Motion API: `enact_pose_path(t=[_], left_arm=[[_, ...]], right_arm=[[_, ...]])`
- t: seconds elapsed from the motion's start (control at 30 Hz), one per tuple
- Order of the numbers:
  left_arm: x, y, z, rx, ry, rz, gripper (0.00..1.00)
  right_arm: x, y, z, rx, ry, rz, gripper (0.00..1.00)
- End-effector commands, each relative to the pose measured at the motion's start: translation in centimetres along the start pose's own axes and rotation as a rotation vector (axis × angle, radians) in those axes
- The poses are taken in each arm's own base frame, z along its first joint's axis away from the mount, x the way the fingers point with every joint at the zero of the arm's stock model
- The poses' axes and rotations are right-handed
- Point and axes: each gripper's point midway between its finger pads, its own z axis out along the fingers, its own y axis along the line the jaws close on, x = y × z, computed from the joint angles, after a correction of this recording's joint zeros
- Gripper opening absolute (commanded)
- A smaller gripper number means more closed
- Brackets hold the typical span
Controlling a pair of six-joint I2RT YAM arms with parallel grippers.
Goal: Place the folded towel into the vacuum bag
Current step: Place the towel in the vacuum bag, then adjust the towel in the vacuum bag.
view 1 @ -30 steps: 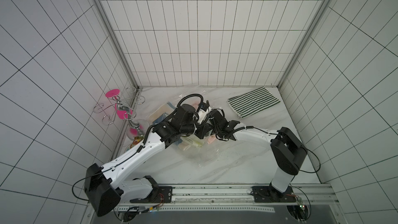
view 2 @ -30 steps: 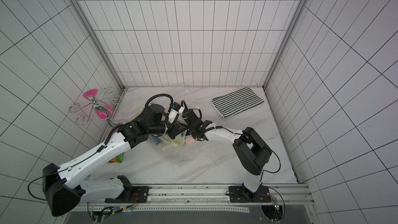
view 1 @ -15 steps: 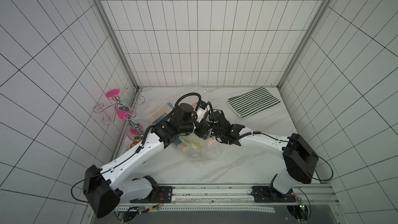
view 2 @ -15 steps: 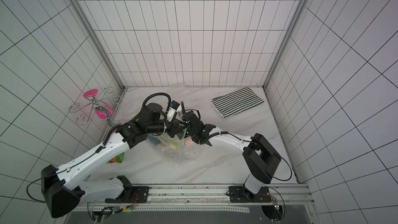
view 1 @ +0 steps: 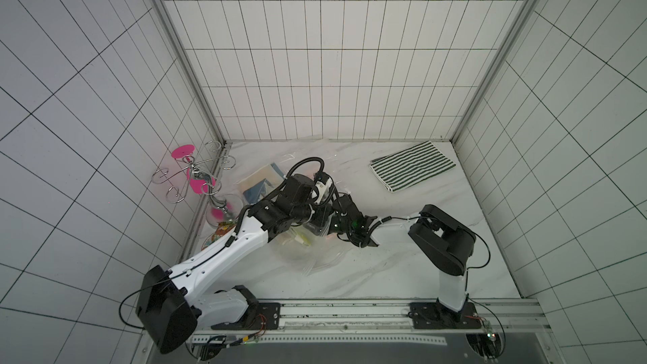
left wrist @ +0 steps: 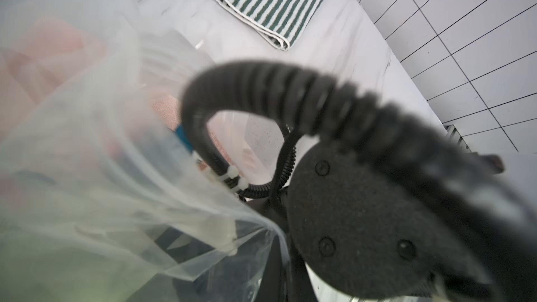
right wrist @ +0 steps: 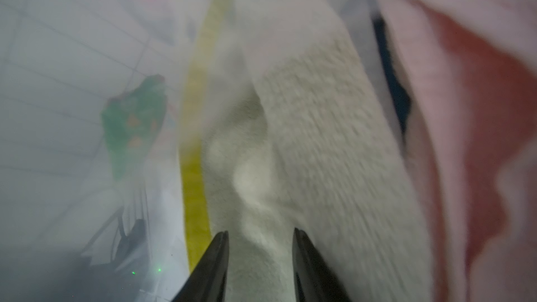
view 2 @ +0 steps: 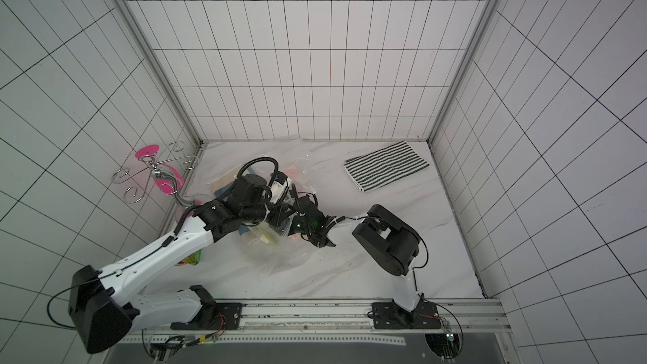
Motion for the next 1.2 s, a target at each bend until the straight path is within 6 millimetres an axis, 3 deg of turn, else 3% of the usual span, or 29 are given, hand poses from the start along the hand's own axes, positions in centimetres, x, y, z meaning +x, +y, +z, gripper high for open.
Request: enact_pose_path(t=[0.0,0.17,0.33,0.4,0.5,0.6,0.73,0.9,0.97,1.1,1.17], left_arm=[[-5.3,-1.2,-1.0,0.030,-0.174,0.032,0.00],[-6.6,-1.1,-0.4,0.040,-0.161,0.033,0.00],[-8.1,-1.0,-0.6,0.012,-0.187,0.043,0.00],[-8.8,-1.0,-0.8,0.010,-0.202,0.038,0.00],[-10.0,-2.2,-0.8,0.060,-0.204,0.031,0.00],[-10.6,-3.6,-0.6,0.109,-0.200,0.034,0.00],[-10.9,-4.8,-0.6,0.131,-0.204,0.052,0.00],[-12.3,-5.6,-1.8,0.137,-0.250,0.067,0.00],[-12.3,-5.9,-2.0,0.149,-0.249,0.069,0.00],[-10.1,-5.1,-0.7,0.147,-0.189,0.058,0.00],[-8.9,-5.0,-0.1,0.155,-0.157,0.055,0.00]], right_arm=[[-1.8,-1.5,-3.1,0.034,-0.043,0.082,0.48],[-4.0,-1.4,-7.3,0.096,0.002,0.030,0.57],[-4.8,-2.4,-11.8,0.164,-0.079,0.082,0.57],[-5.2,-2.2,-13.7,0.165,-0.141,0.101,0.42],[-5.1,-0.6,-14.5,0.134,-0.159,0.112,0.01],[-4.8,2.1,-13.3,0.085,-0.158,0.061,0.00],[-5.5,4.2,-10.2,0.003,-0.152,0.030,0.00],[-7.4,3.3,-6.2,-0.114,-0.242,0.057,0.00],[-7.3,3.9,-4.3,-0.189,-0.218,0.060,0.00],[-4.6,3.6,-0.5,-0.204,-0.101,0.074,0.00],[-3.4,2.7,0.3,-0.173,-0.053,0.080,0.07]])
